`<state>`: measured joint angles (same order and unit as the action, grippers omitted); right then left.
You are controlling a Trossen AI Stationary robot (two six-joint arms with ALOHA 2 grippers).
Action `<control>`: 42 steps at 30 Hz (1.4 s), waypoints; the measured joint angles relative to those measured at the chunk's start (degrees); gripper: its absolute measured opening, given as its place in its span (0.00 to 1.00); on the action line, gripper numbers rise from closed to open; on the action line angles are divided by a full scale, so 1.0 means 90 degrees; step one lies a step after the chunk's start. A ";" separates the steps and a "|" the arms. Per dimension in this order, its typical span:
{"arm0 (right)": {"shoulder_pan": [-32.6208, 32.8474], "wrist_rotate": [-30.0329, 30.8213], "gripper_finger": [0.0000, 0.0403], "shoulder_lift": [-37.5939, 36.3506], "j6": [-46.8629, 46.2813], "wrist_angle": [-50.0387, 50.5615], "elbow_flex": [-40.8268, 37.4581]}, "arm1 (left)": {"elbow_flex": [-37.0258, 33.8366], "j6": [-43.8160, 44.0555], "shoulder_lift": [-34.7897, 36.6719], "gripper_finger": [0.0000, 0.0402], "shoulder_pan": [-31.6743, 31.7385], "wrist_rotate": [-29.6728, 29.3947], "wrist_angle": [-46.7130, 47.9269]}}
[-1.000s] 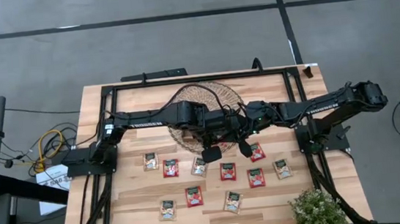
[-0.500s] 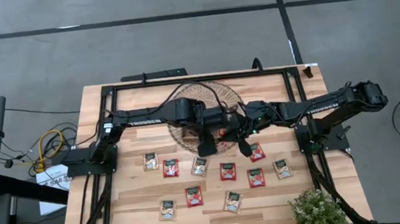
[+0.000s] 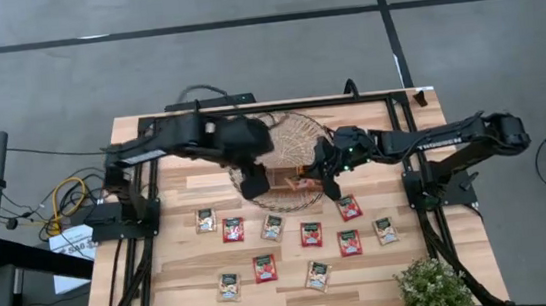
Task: Pick & Place Tea
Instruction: Put the orange tea bag into the right section of the wooden organizer
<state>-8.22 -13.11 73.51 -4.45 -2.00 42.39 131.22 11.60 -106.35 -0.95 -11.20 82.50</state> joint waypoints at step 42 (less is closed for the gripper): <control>0.0292 0.2334 0.00 -0.0972 -0.1120 -0.1667 -0.1680 | -1.1392 0.1351 0.5183 0.44 -0.0947 -0.0264 -1.1957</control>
<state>-5.60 7.90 64.76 -14.54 -17.00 27.27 28.69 23.76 -59.70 -9.47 -13.57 -25.11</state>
